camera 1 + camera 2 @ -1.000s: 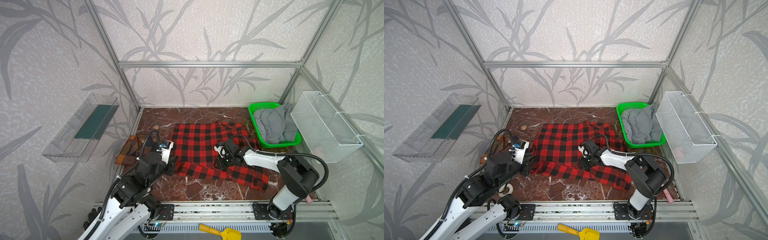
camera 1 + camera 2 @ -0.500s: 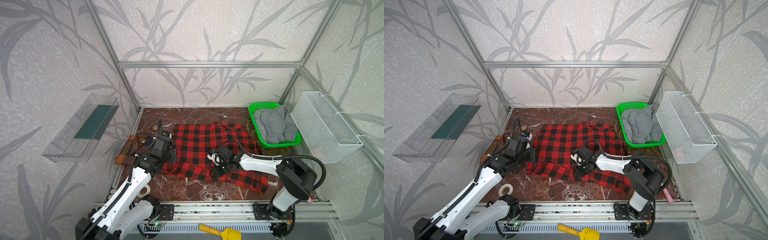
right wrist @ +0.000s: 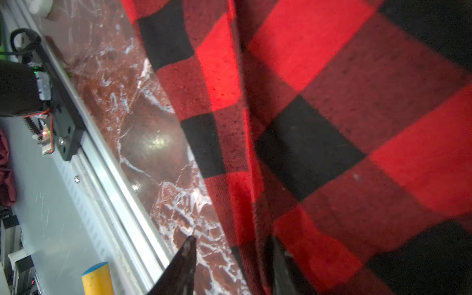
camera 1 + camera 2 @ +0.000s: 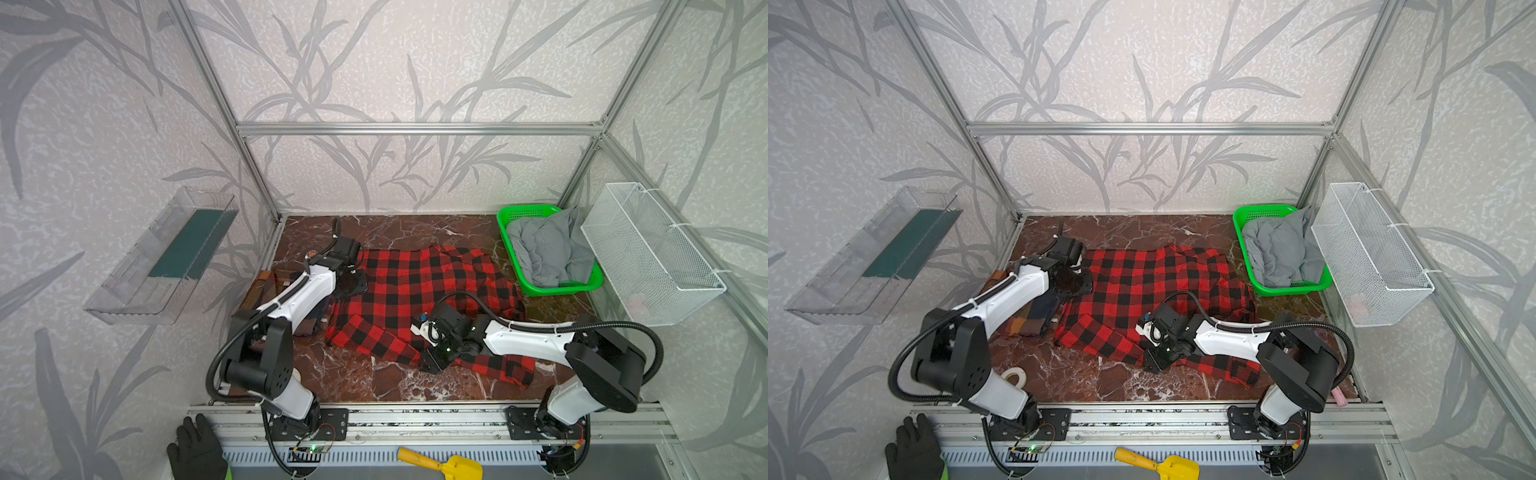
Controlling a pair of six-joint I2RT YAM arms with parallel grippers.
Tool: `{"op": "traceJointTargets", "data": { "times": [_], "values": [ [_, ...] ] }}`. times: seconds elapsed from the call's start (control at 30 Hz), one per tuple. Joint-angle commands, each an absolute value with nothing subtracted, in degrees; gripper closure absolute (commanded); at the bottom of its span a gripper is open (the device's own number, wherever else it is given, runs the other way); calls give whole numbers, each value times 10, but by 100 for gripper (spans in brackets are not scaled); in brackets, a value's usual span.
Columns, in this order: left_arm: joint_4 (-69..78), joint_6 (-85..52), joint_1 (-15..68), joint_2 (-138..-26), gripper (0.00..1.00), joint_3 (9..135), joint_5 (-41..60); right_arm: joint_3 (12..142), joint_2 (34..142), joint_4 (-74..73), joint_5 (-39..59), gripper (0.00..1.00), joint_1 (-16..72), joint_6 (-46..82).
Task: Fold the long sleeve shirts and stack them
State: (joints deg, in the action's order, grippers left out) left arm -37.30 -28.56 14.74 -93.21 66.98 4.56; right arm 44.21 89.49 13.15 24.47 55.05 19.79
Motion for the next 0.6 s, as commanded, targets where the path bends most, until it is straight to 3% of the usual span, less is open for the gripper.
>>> {"op": "traceJointTargets", "data": {
  "times": [0.0,0.43,0.57],
  "values": [
    [-416,-294,141,-962,60,700,47,443,859,138,254,54,593,185],
    [-402,-316,97,-1041,60,724,90,512,896,225,165,45,761,118],
    [-391,-318,91,-1040,60,712,101,523,891,220,153,43,765,107]
  ]
}}
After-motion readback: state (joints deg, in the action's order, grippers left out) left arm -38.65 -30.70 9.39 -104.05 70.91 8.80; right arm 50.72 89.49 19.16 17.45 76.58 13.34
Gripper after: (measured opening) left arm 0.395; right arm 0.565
